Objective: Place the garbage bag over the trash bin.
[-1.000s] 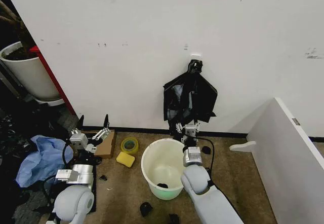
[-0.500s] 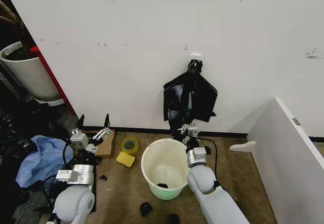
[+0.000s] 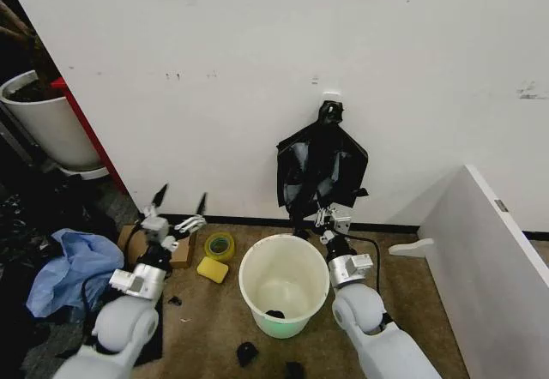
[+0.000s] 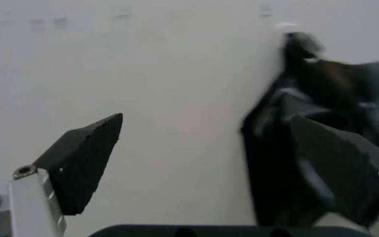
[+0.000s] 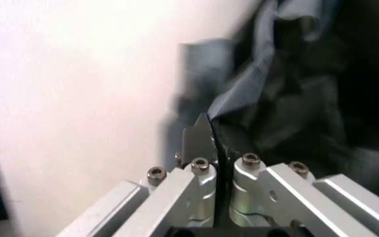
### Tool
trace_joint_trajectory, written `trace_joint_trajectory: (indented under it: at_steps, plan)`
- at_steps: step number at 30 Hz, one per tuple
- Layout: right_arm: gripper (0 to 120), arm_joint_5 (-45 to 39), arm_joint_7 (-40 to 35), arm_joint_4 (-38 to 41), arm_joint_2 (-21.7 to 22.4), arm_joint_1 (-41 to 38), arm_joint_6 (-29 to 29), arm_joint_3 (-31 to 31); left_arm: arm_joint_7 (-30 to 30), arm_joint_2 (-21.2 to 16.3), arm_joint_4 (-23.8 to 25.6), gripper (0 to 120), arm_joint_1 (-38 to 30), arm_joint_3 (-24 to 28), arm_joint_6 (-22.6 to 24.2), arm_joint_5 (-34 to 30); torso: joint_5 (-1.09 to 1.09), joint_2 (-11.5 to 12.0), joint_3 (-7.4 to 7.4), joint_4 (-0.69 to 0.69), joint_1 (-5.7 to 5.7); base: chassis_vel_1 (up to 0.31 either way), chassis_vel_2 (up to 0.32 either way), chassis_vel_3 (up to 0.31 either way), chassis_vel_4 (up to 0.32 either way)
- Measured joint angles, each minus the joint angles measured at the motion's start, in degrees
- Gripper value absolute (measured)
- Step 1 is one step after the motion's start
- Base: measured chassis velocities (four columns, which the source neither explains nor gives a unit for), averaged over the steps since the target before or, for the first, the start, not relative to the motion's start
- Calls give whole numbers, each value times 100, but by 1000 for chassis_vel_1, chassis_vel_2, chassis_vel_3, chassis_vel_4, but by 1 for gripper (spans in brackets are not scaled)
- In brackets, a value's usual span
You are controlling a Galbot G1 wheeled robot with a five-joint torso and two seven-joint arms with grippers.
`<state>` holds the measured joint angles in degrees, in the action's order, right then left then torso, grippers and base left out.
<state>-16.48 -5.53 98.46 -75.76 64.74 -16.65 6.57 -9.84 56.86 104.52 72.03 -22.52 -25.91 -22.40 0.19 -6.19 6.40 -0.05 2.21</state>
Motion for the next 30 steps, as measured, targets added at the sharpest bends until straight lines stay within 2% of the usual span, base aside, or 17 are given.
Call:
trace_joint_trajectory:
  at_steps: [2, 4, 5, 7, 11, 12, 18, 23, 30]
  plan:
    - [0, -40, 119, -12, -6, -7, -58, -39, -295, -165, -310, 100, -573, 507, 9, -45, -6, 0, 0, -2, 0, 0, 0, 0, 0]
    - [0, -44, 133, -15, -10, -8, -71, -38, -345, -184, -377, 100, -698, 611, 11, -45, -6, 0, 1, -2, 0, 0, 0, 0, 0]
    - [0, -58, 168, -24, -24, -5, -100, -33, -441, -206, -580, 100, -1041, 909, 11, -27, -2, 0, 0, -6, 0, 0, 0, 0, 0]
    - [0, -98, 198, -29, -36, 4, -133, 2, -539, -180, -1028, 100, -1665, 1569, 17, 65, -4, 0, 1, -9, 1, 0, 0, 0, 0]
    - [0, -136, 236, -35, -34, 32, -196, 87, -684, 5, -1781, 100, -2550, 2390, -41, 319, -4, 0, 2, -7, 1, 0, 0, 0, 0]
    - [0, -136, 236, -35, -34, 32, -196, 87, -684, 5, -1781, 100, -2550, 2390, -41, 319, -4, 0, 2, -7, 1, 0, 0, 0, 0]
    - [0, -137, 252, -34, -36, 70, -237, 152, -992, 231, -2538, 100, -3309, 2748, -172, 935, -4, 0, 1, -6, 1, 0, 0, 0, 0]
    - [0, -129, 259, -34, -68, 63, -240, 158, -1028, 368, -2869, 100, -3570, 2822, -249, 1348, -4, 0, 1, -6, 0, 0, 0, 0, 0]
    - [0, -122, 270, 26, -124, 66, -243, 152, -1043, 645, -3184, 84, -3723, 2881, -379, 1597, -4, 0, 0, -5, 0, 0, 0, 0, 0]
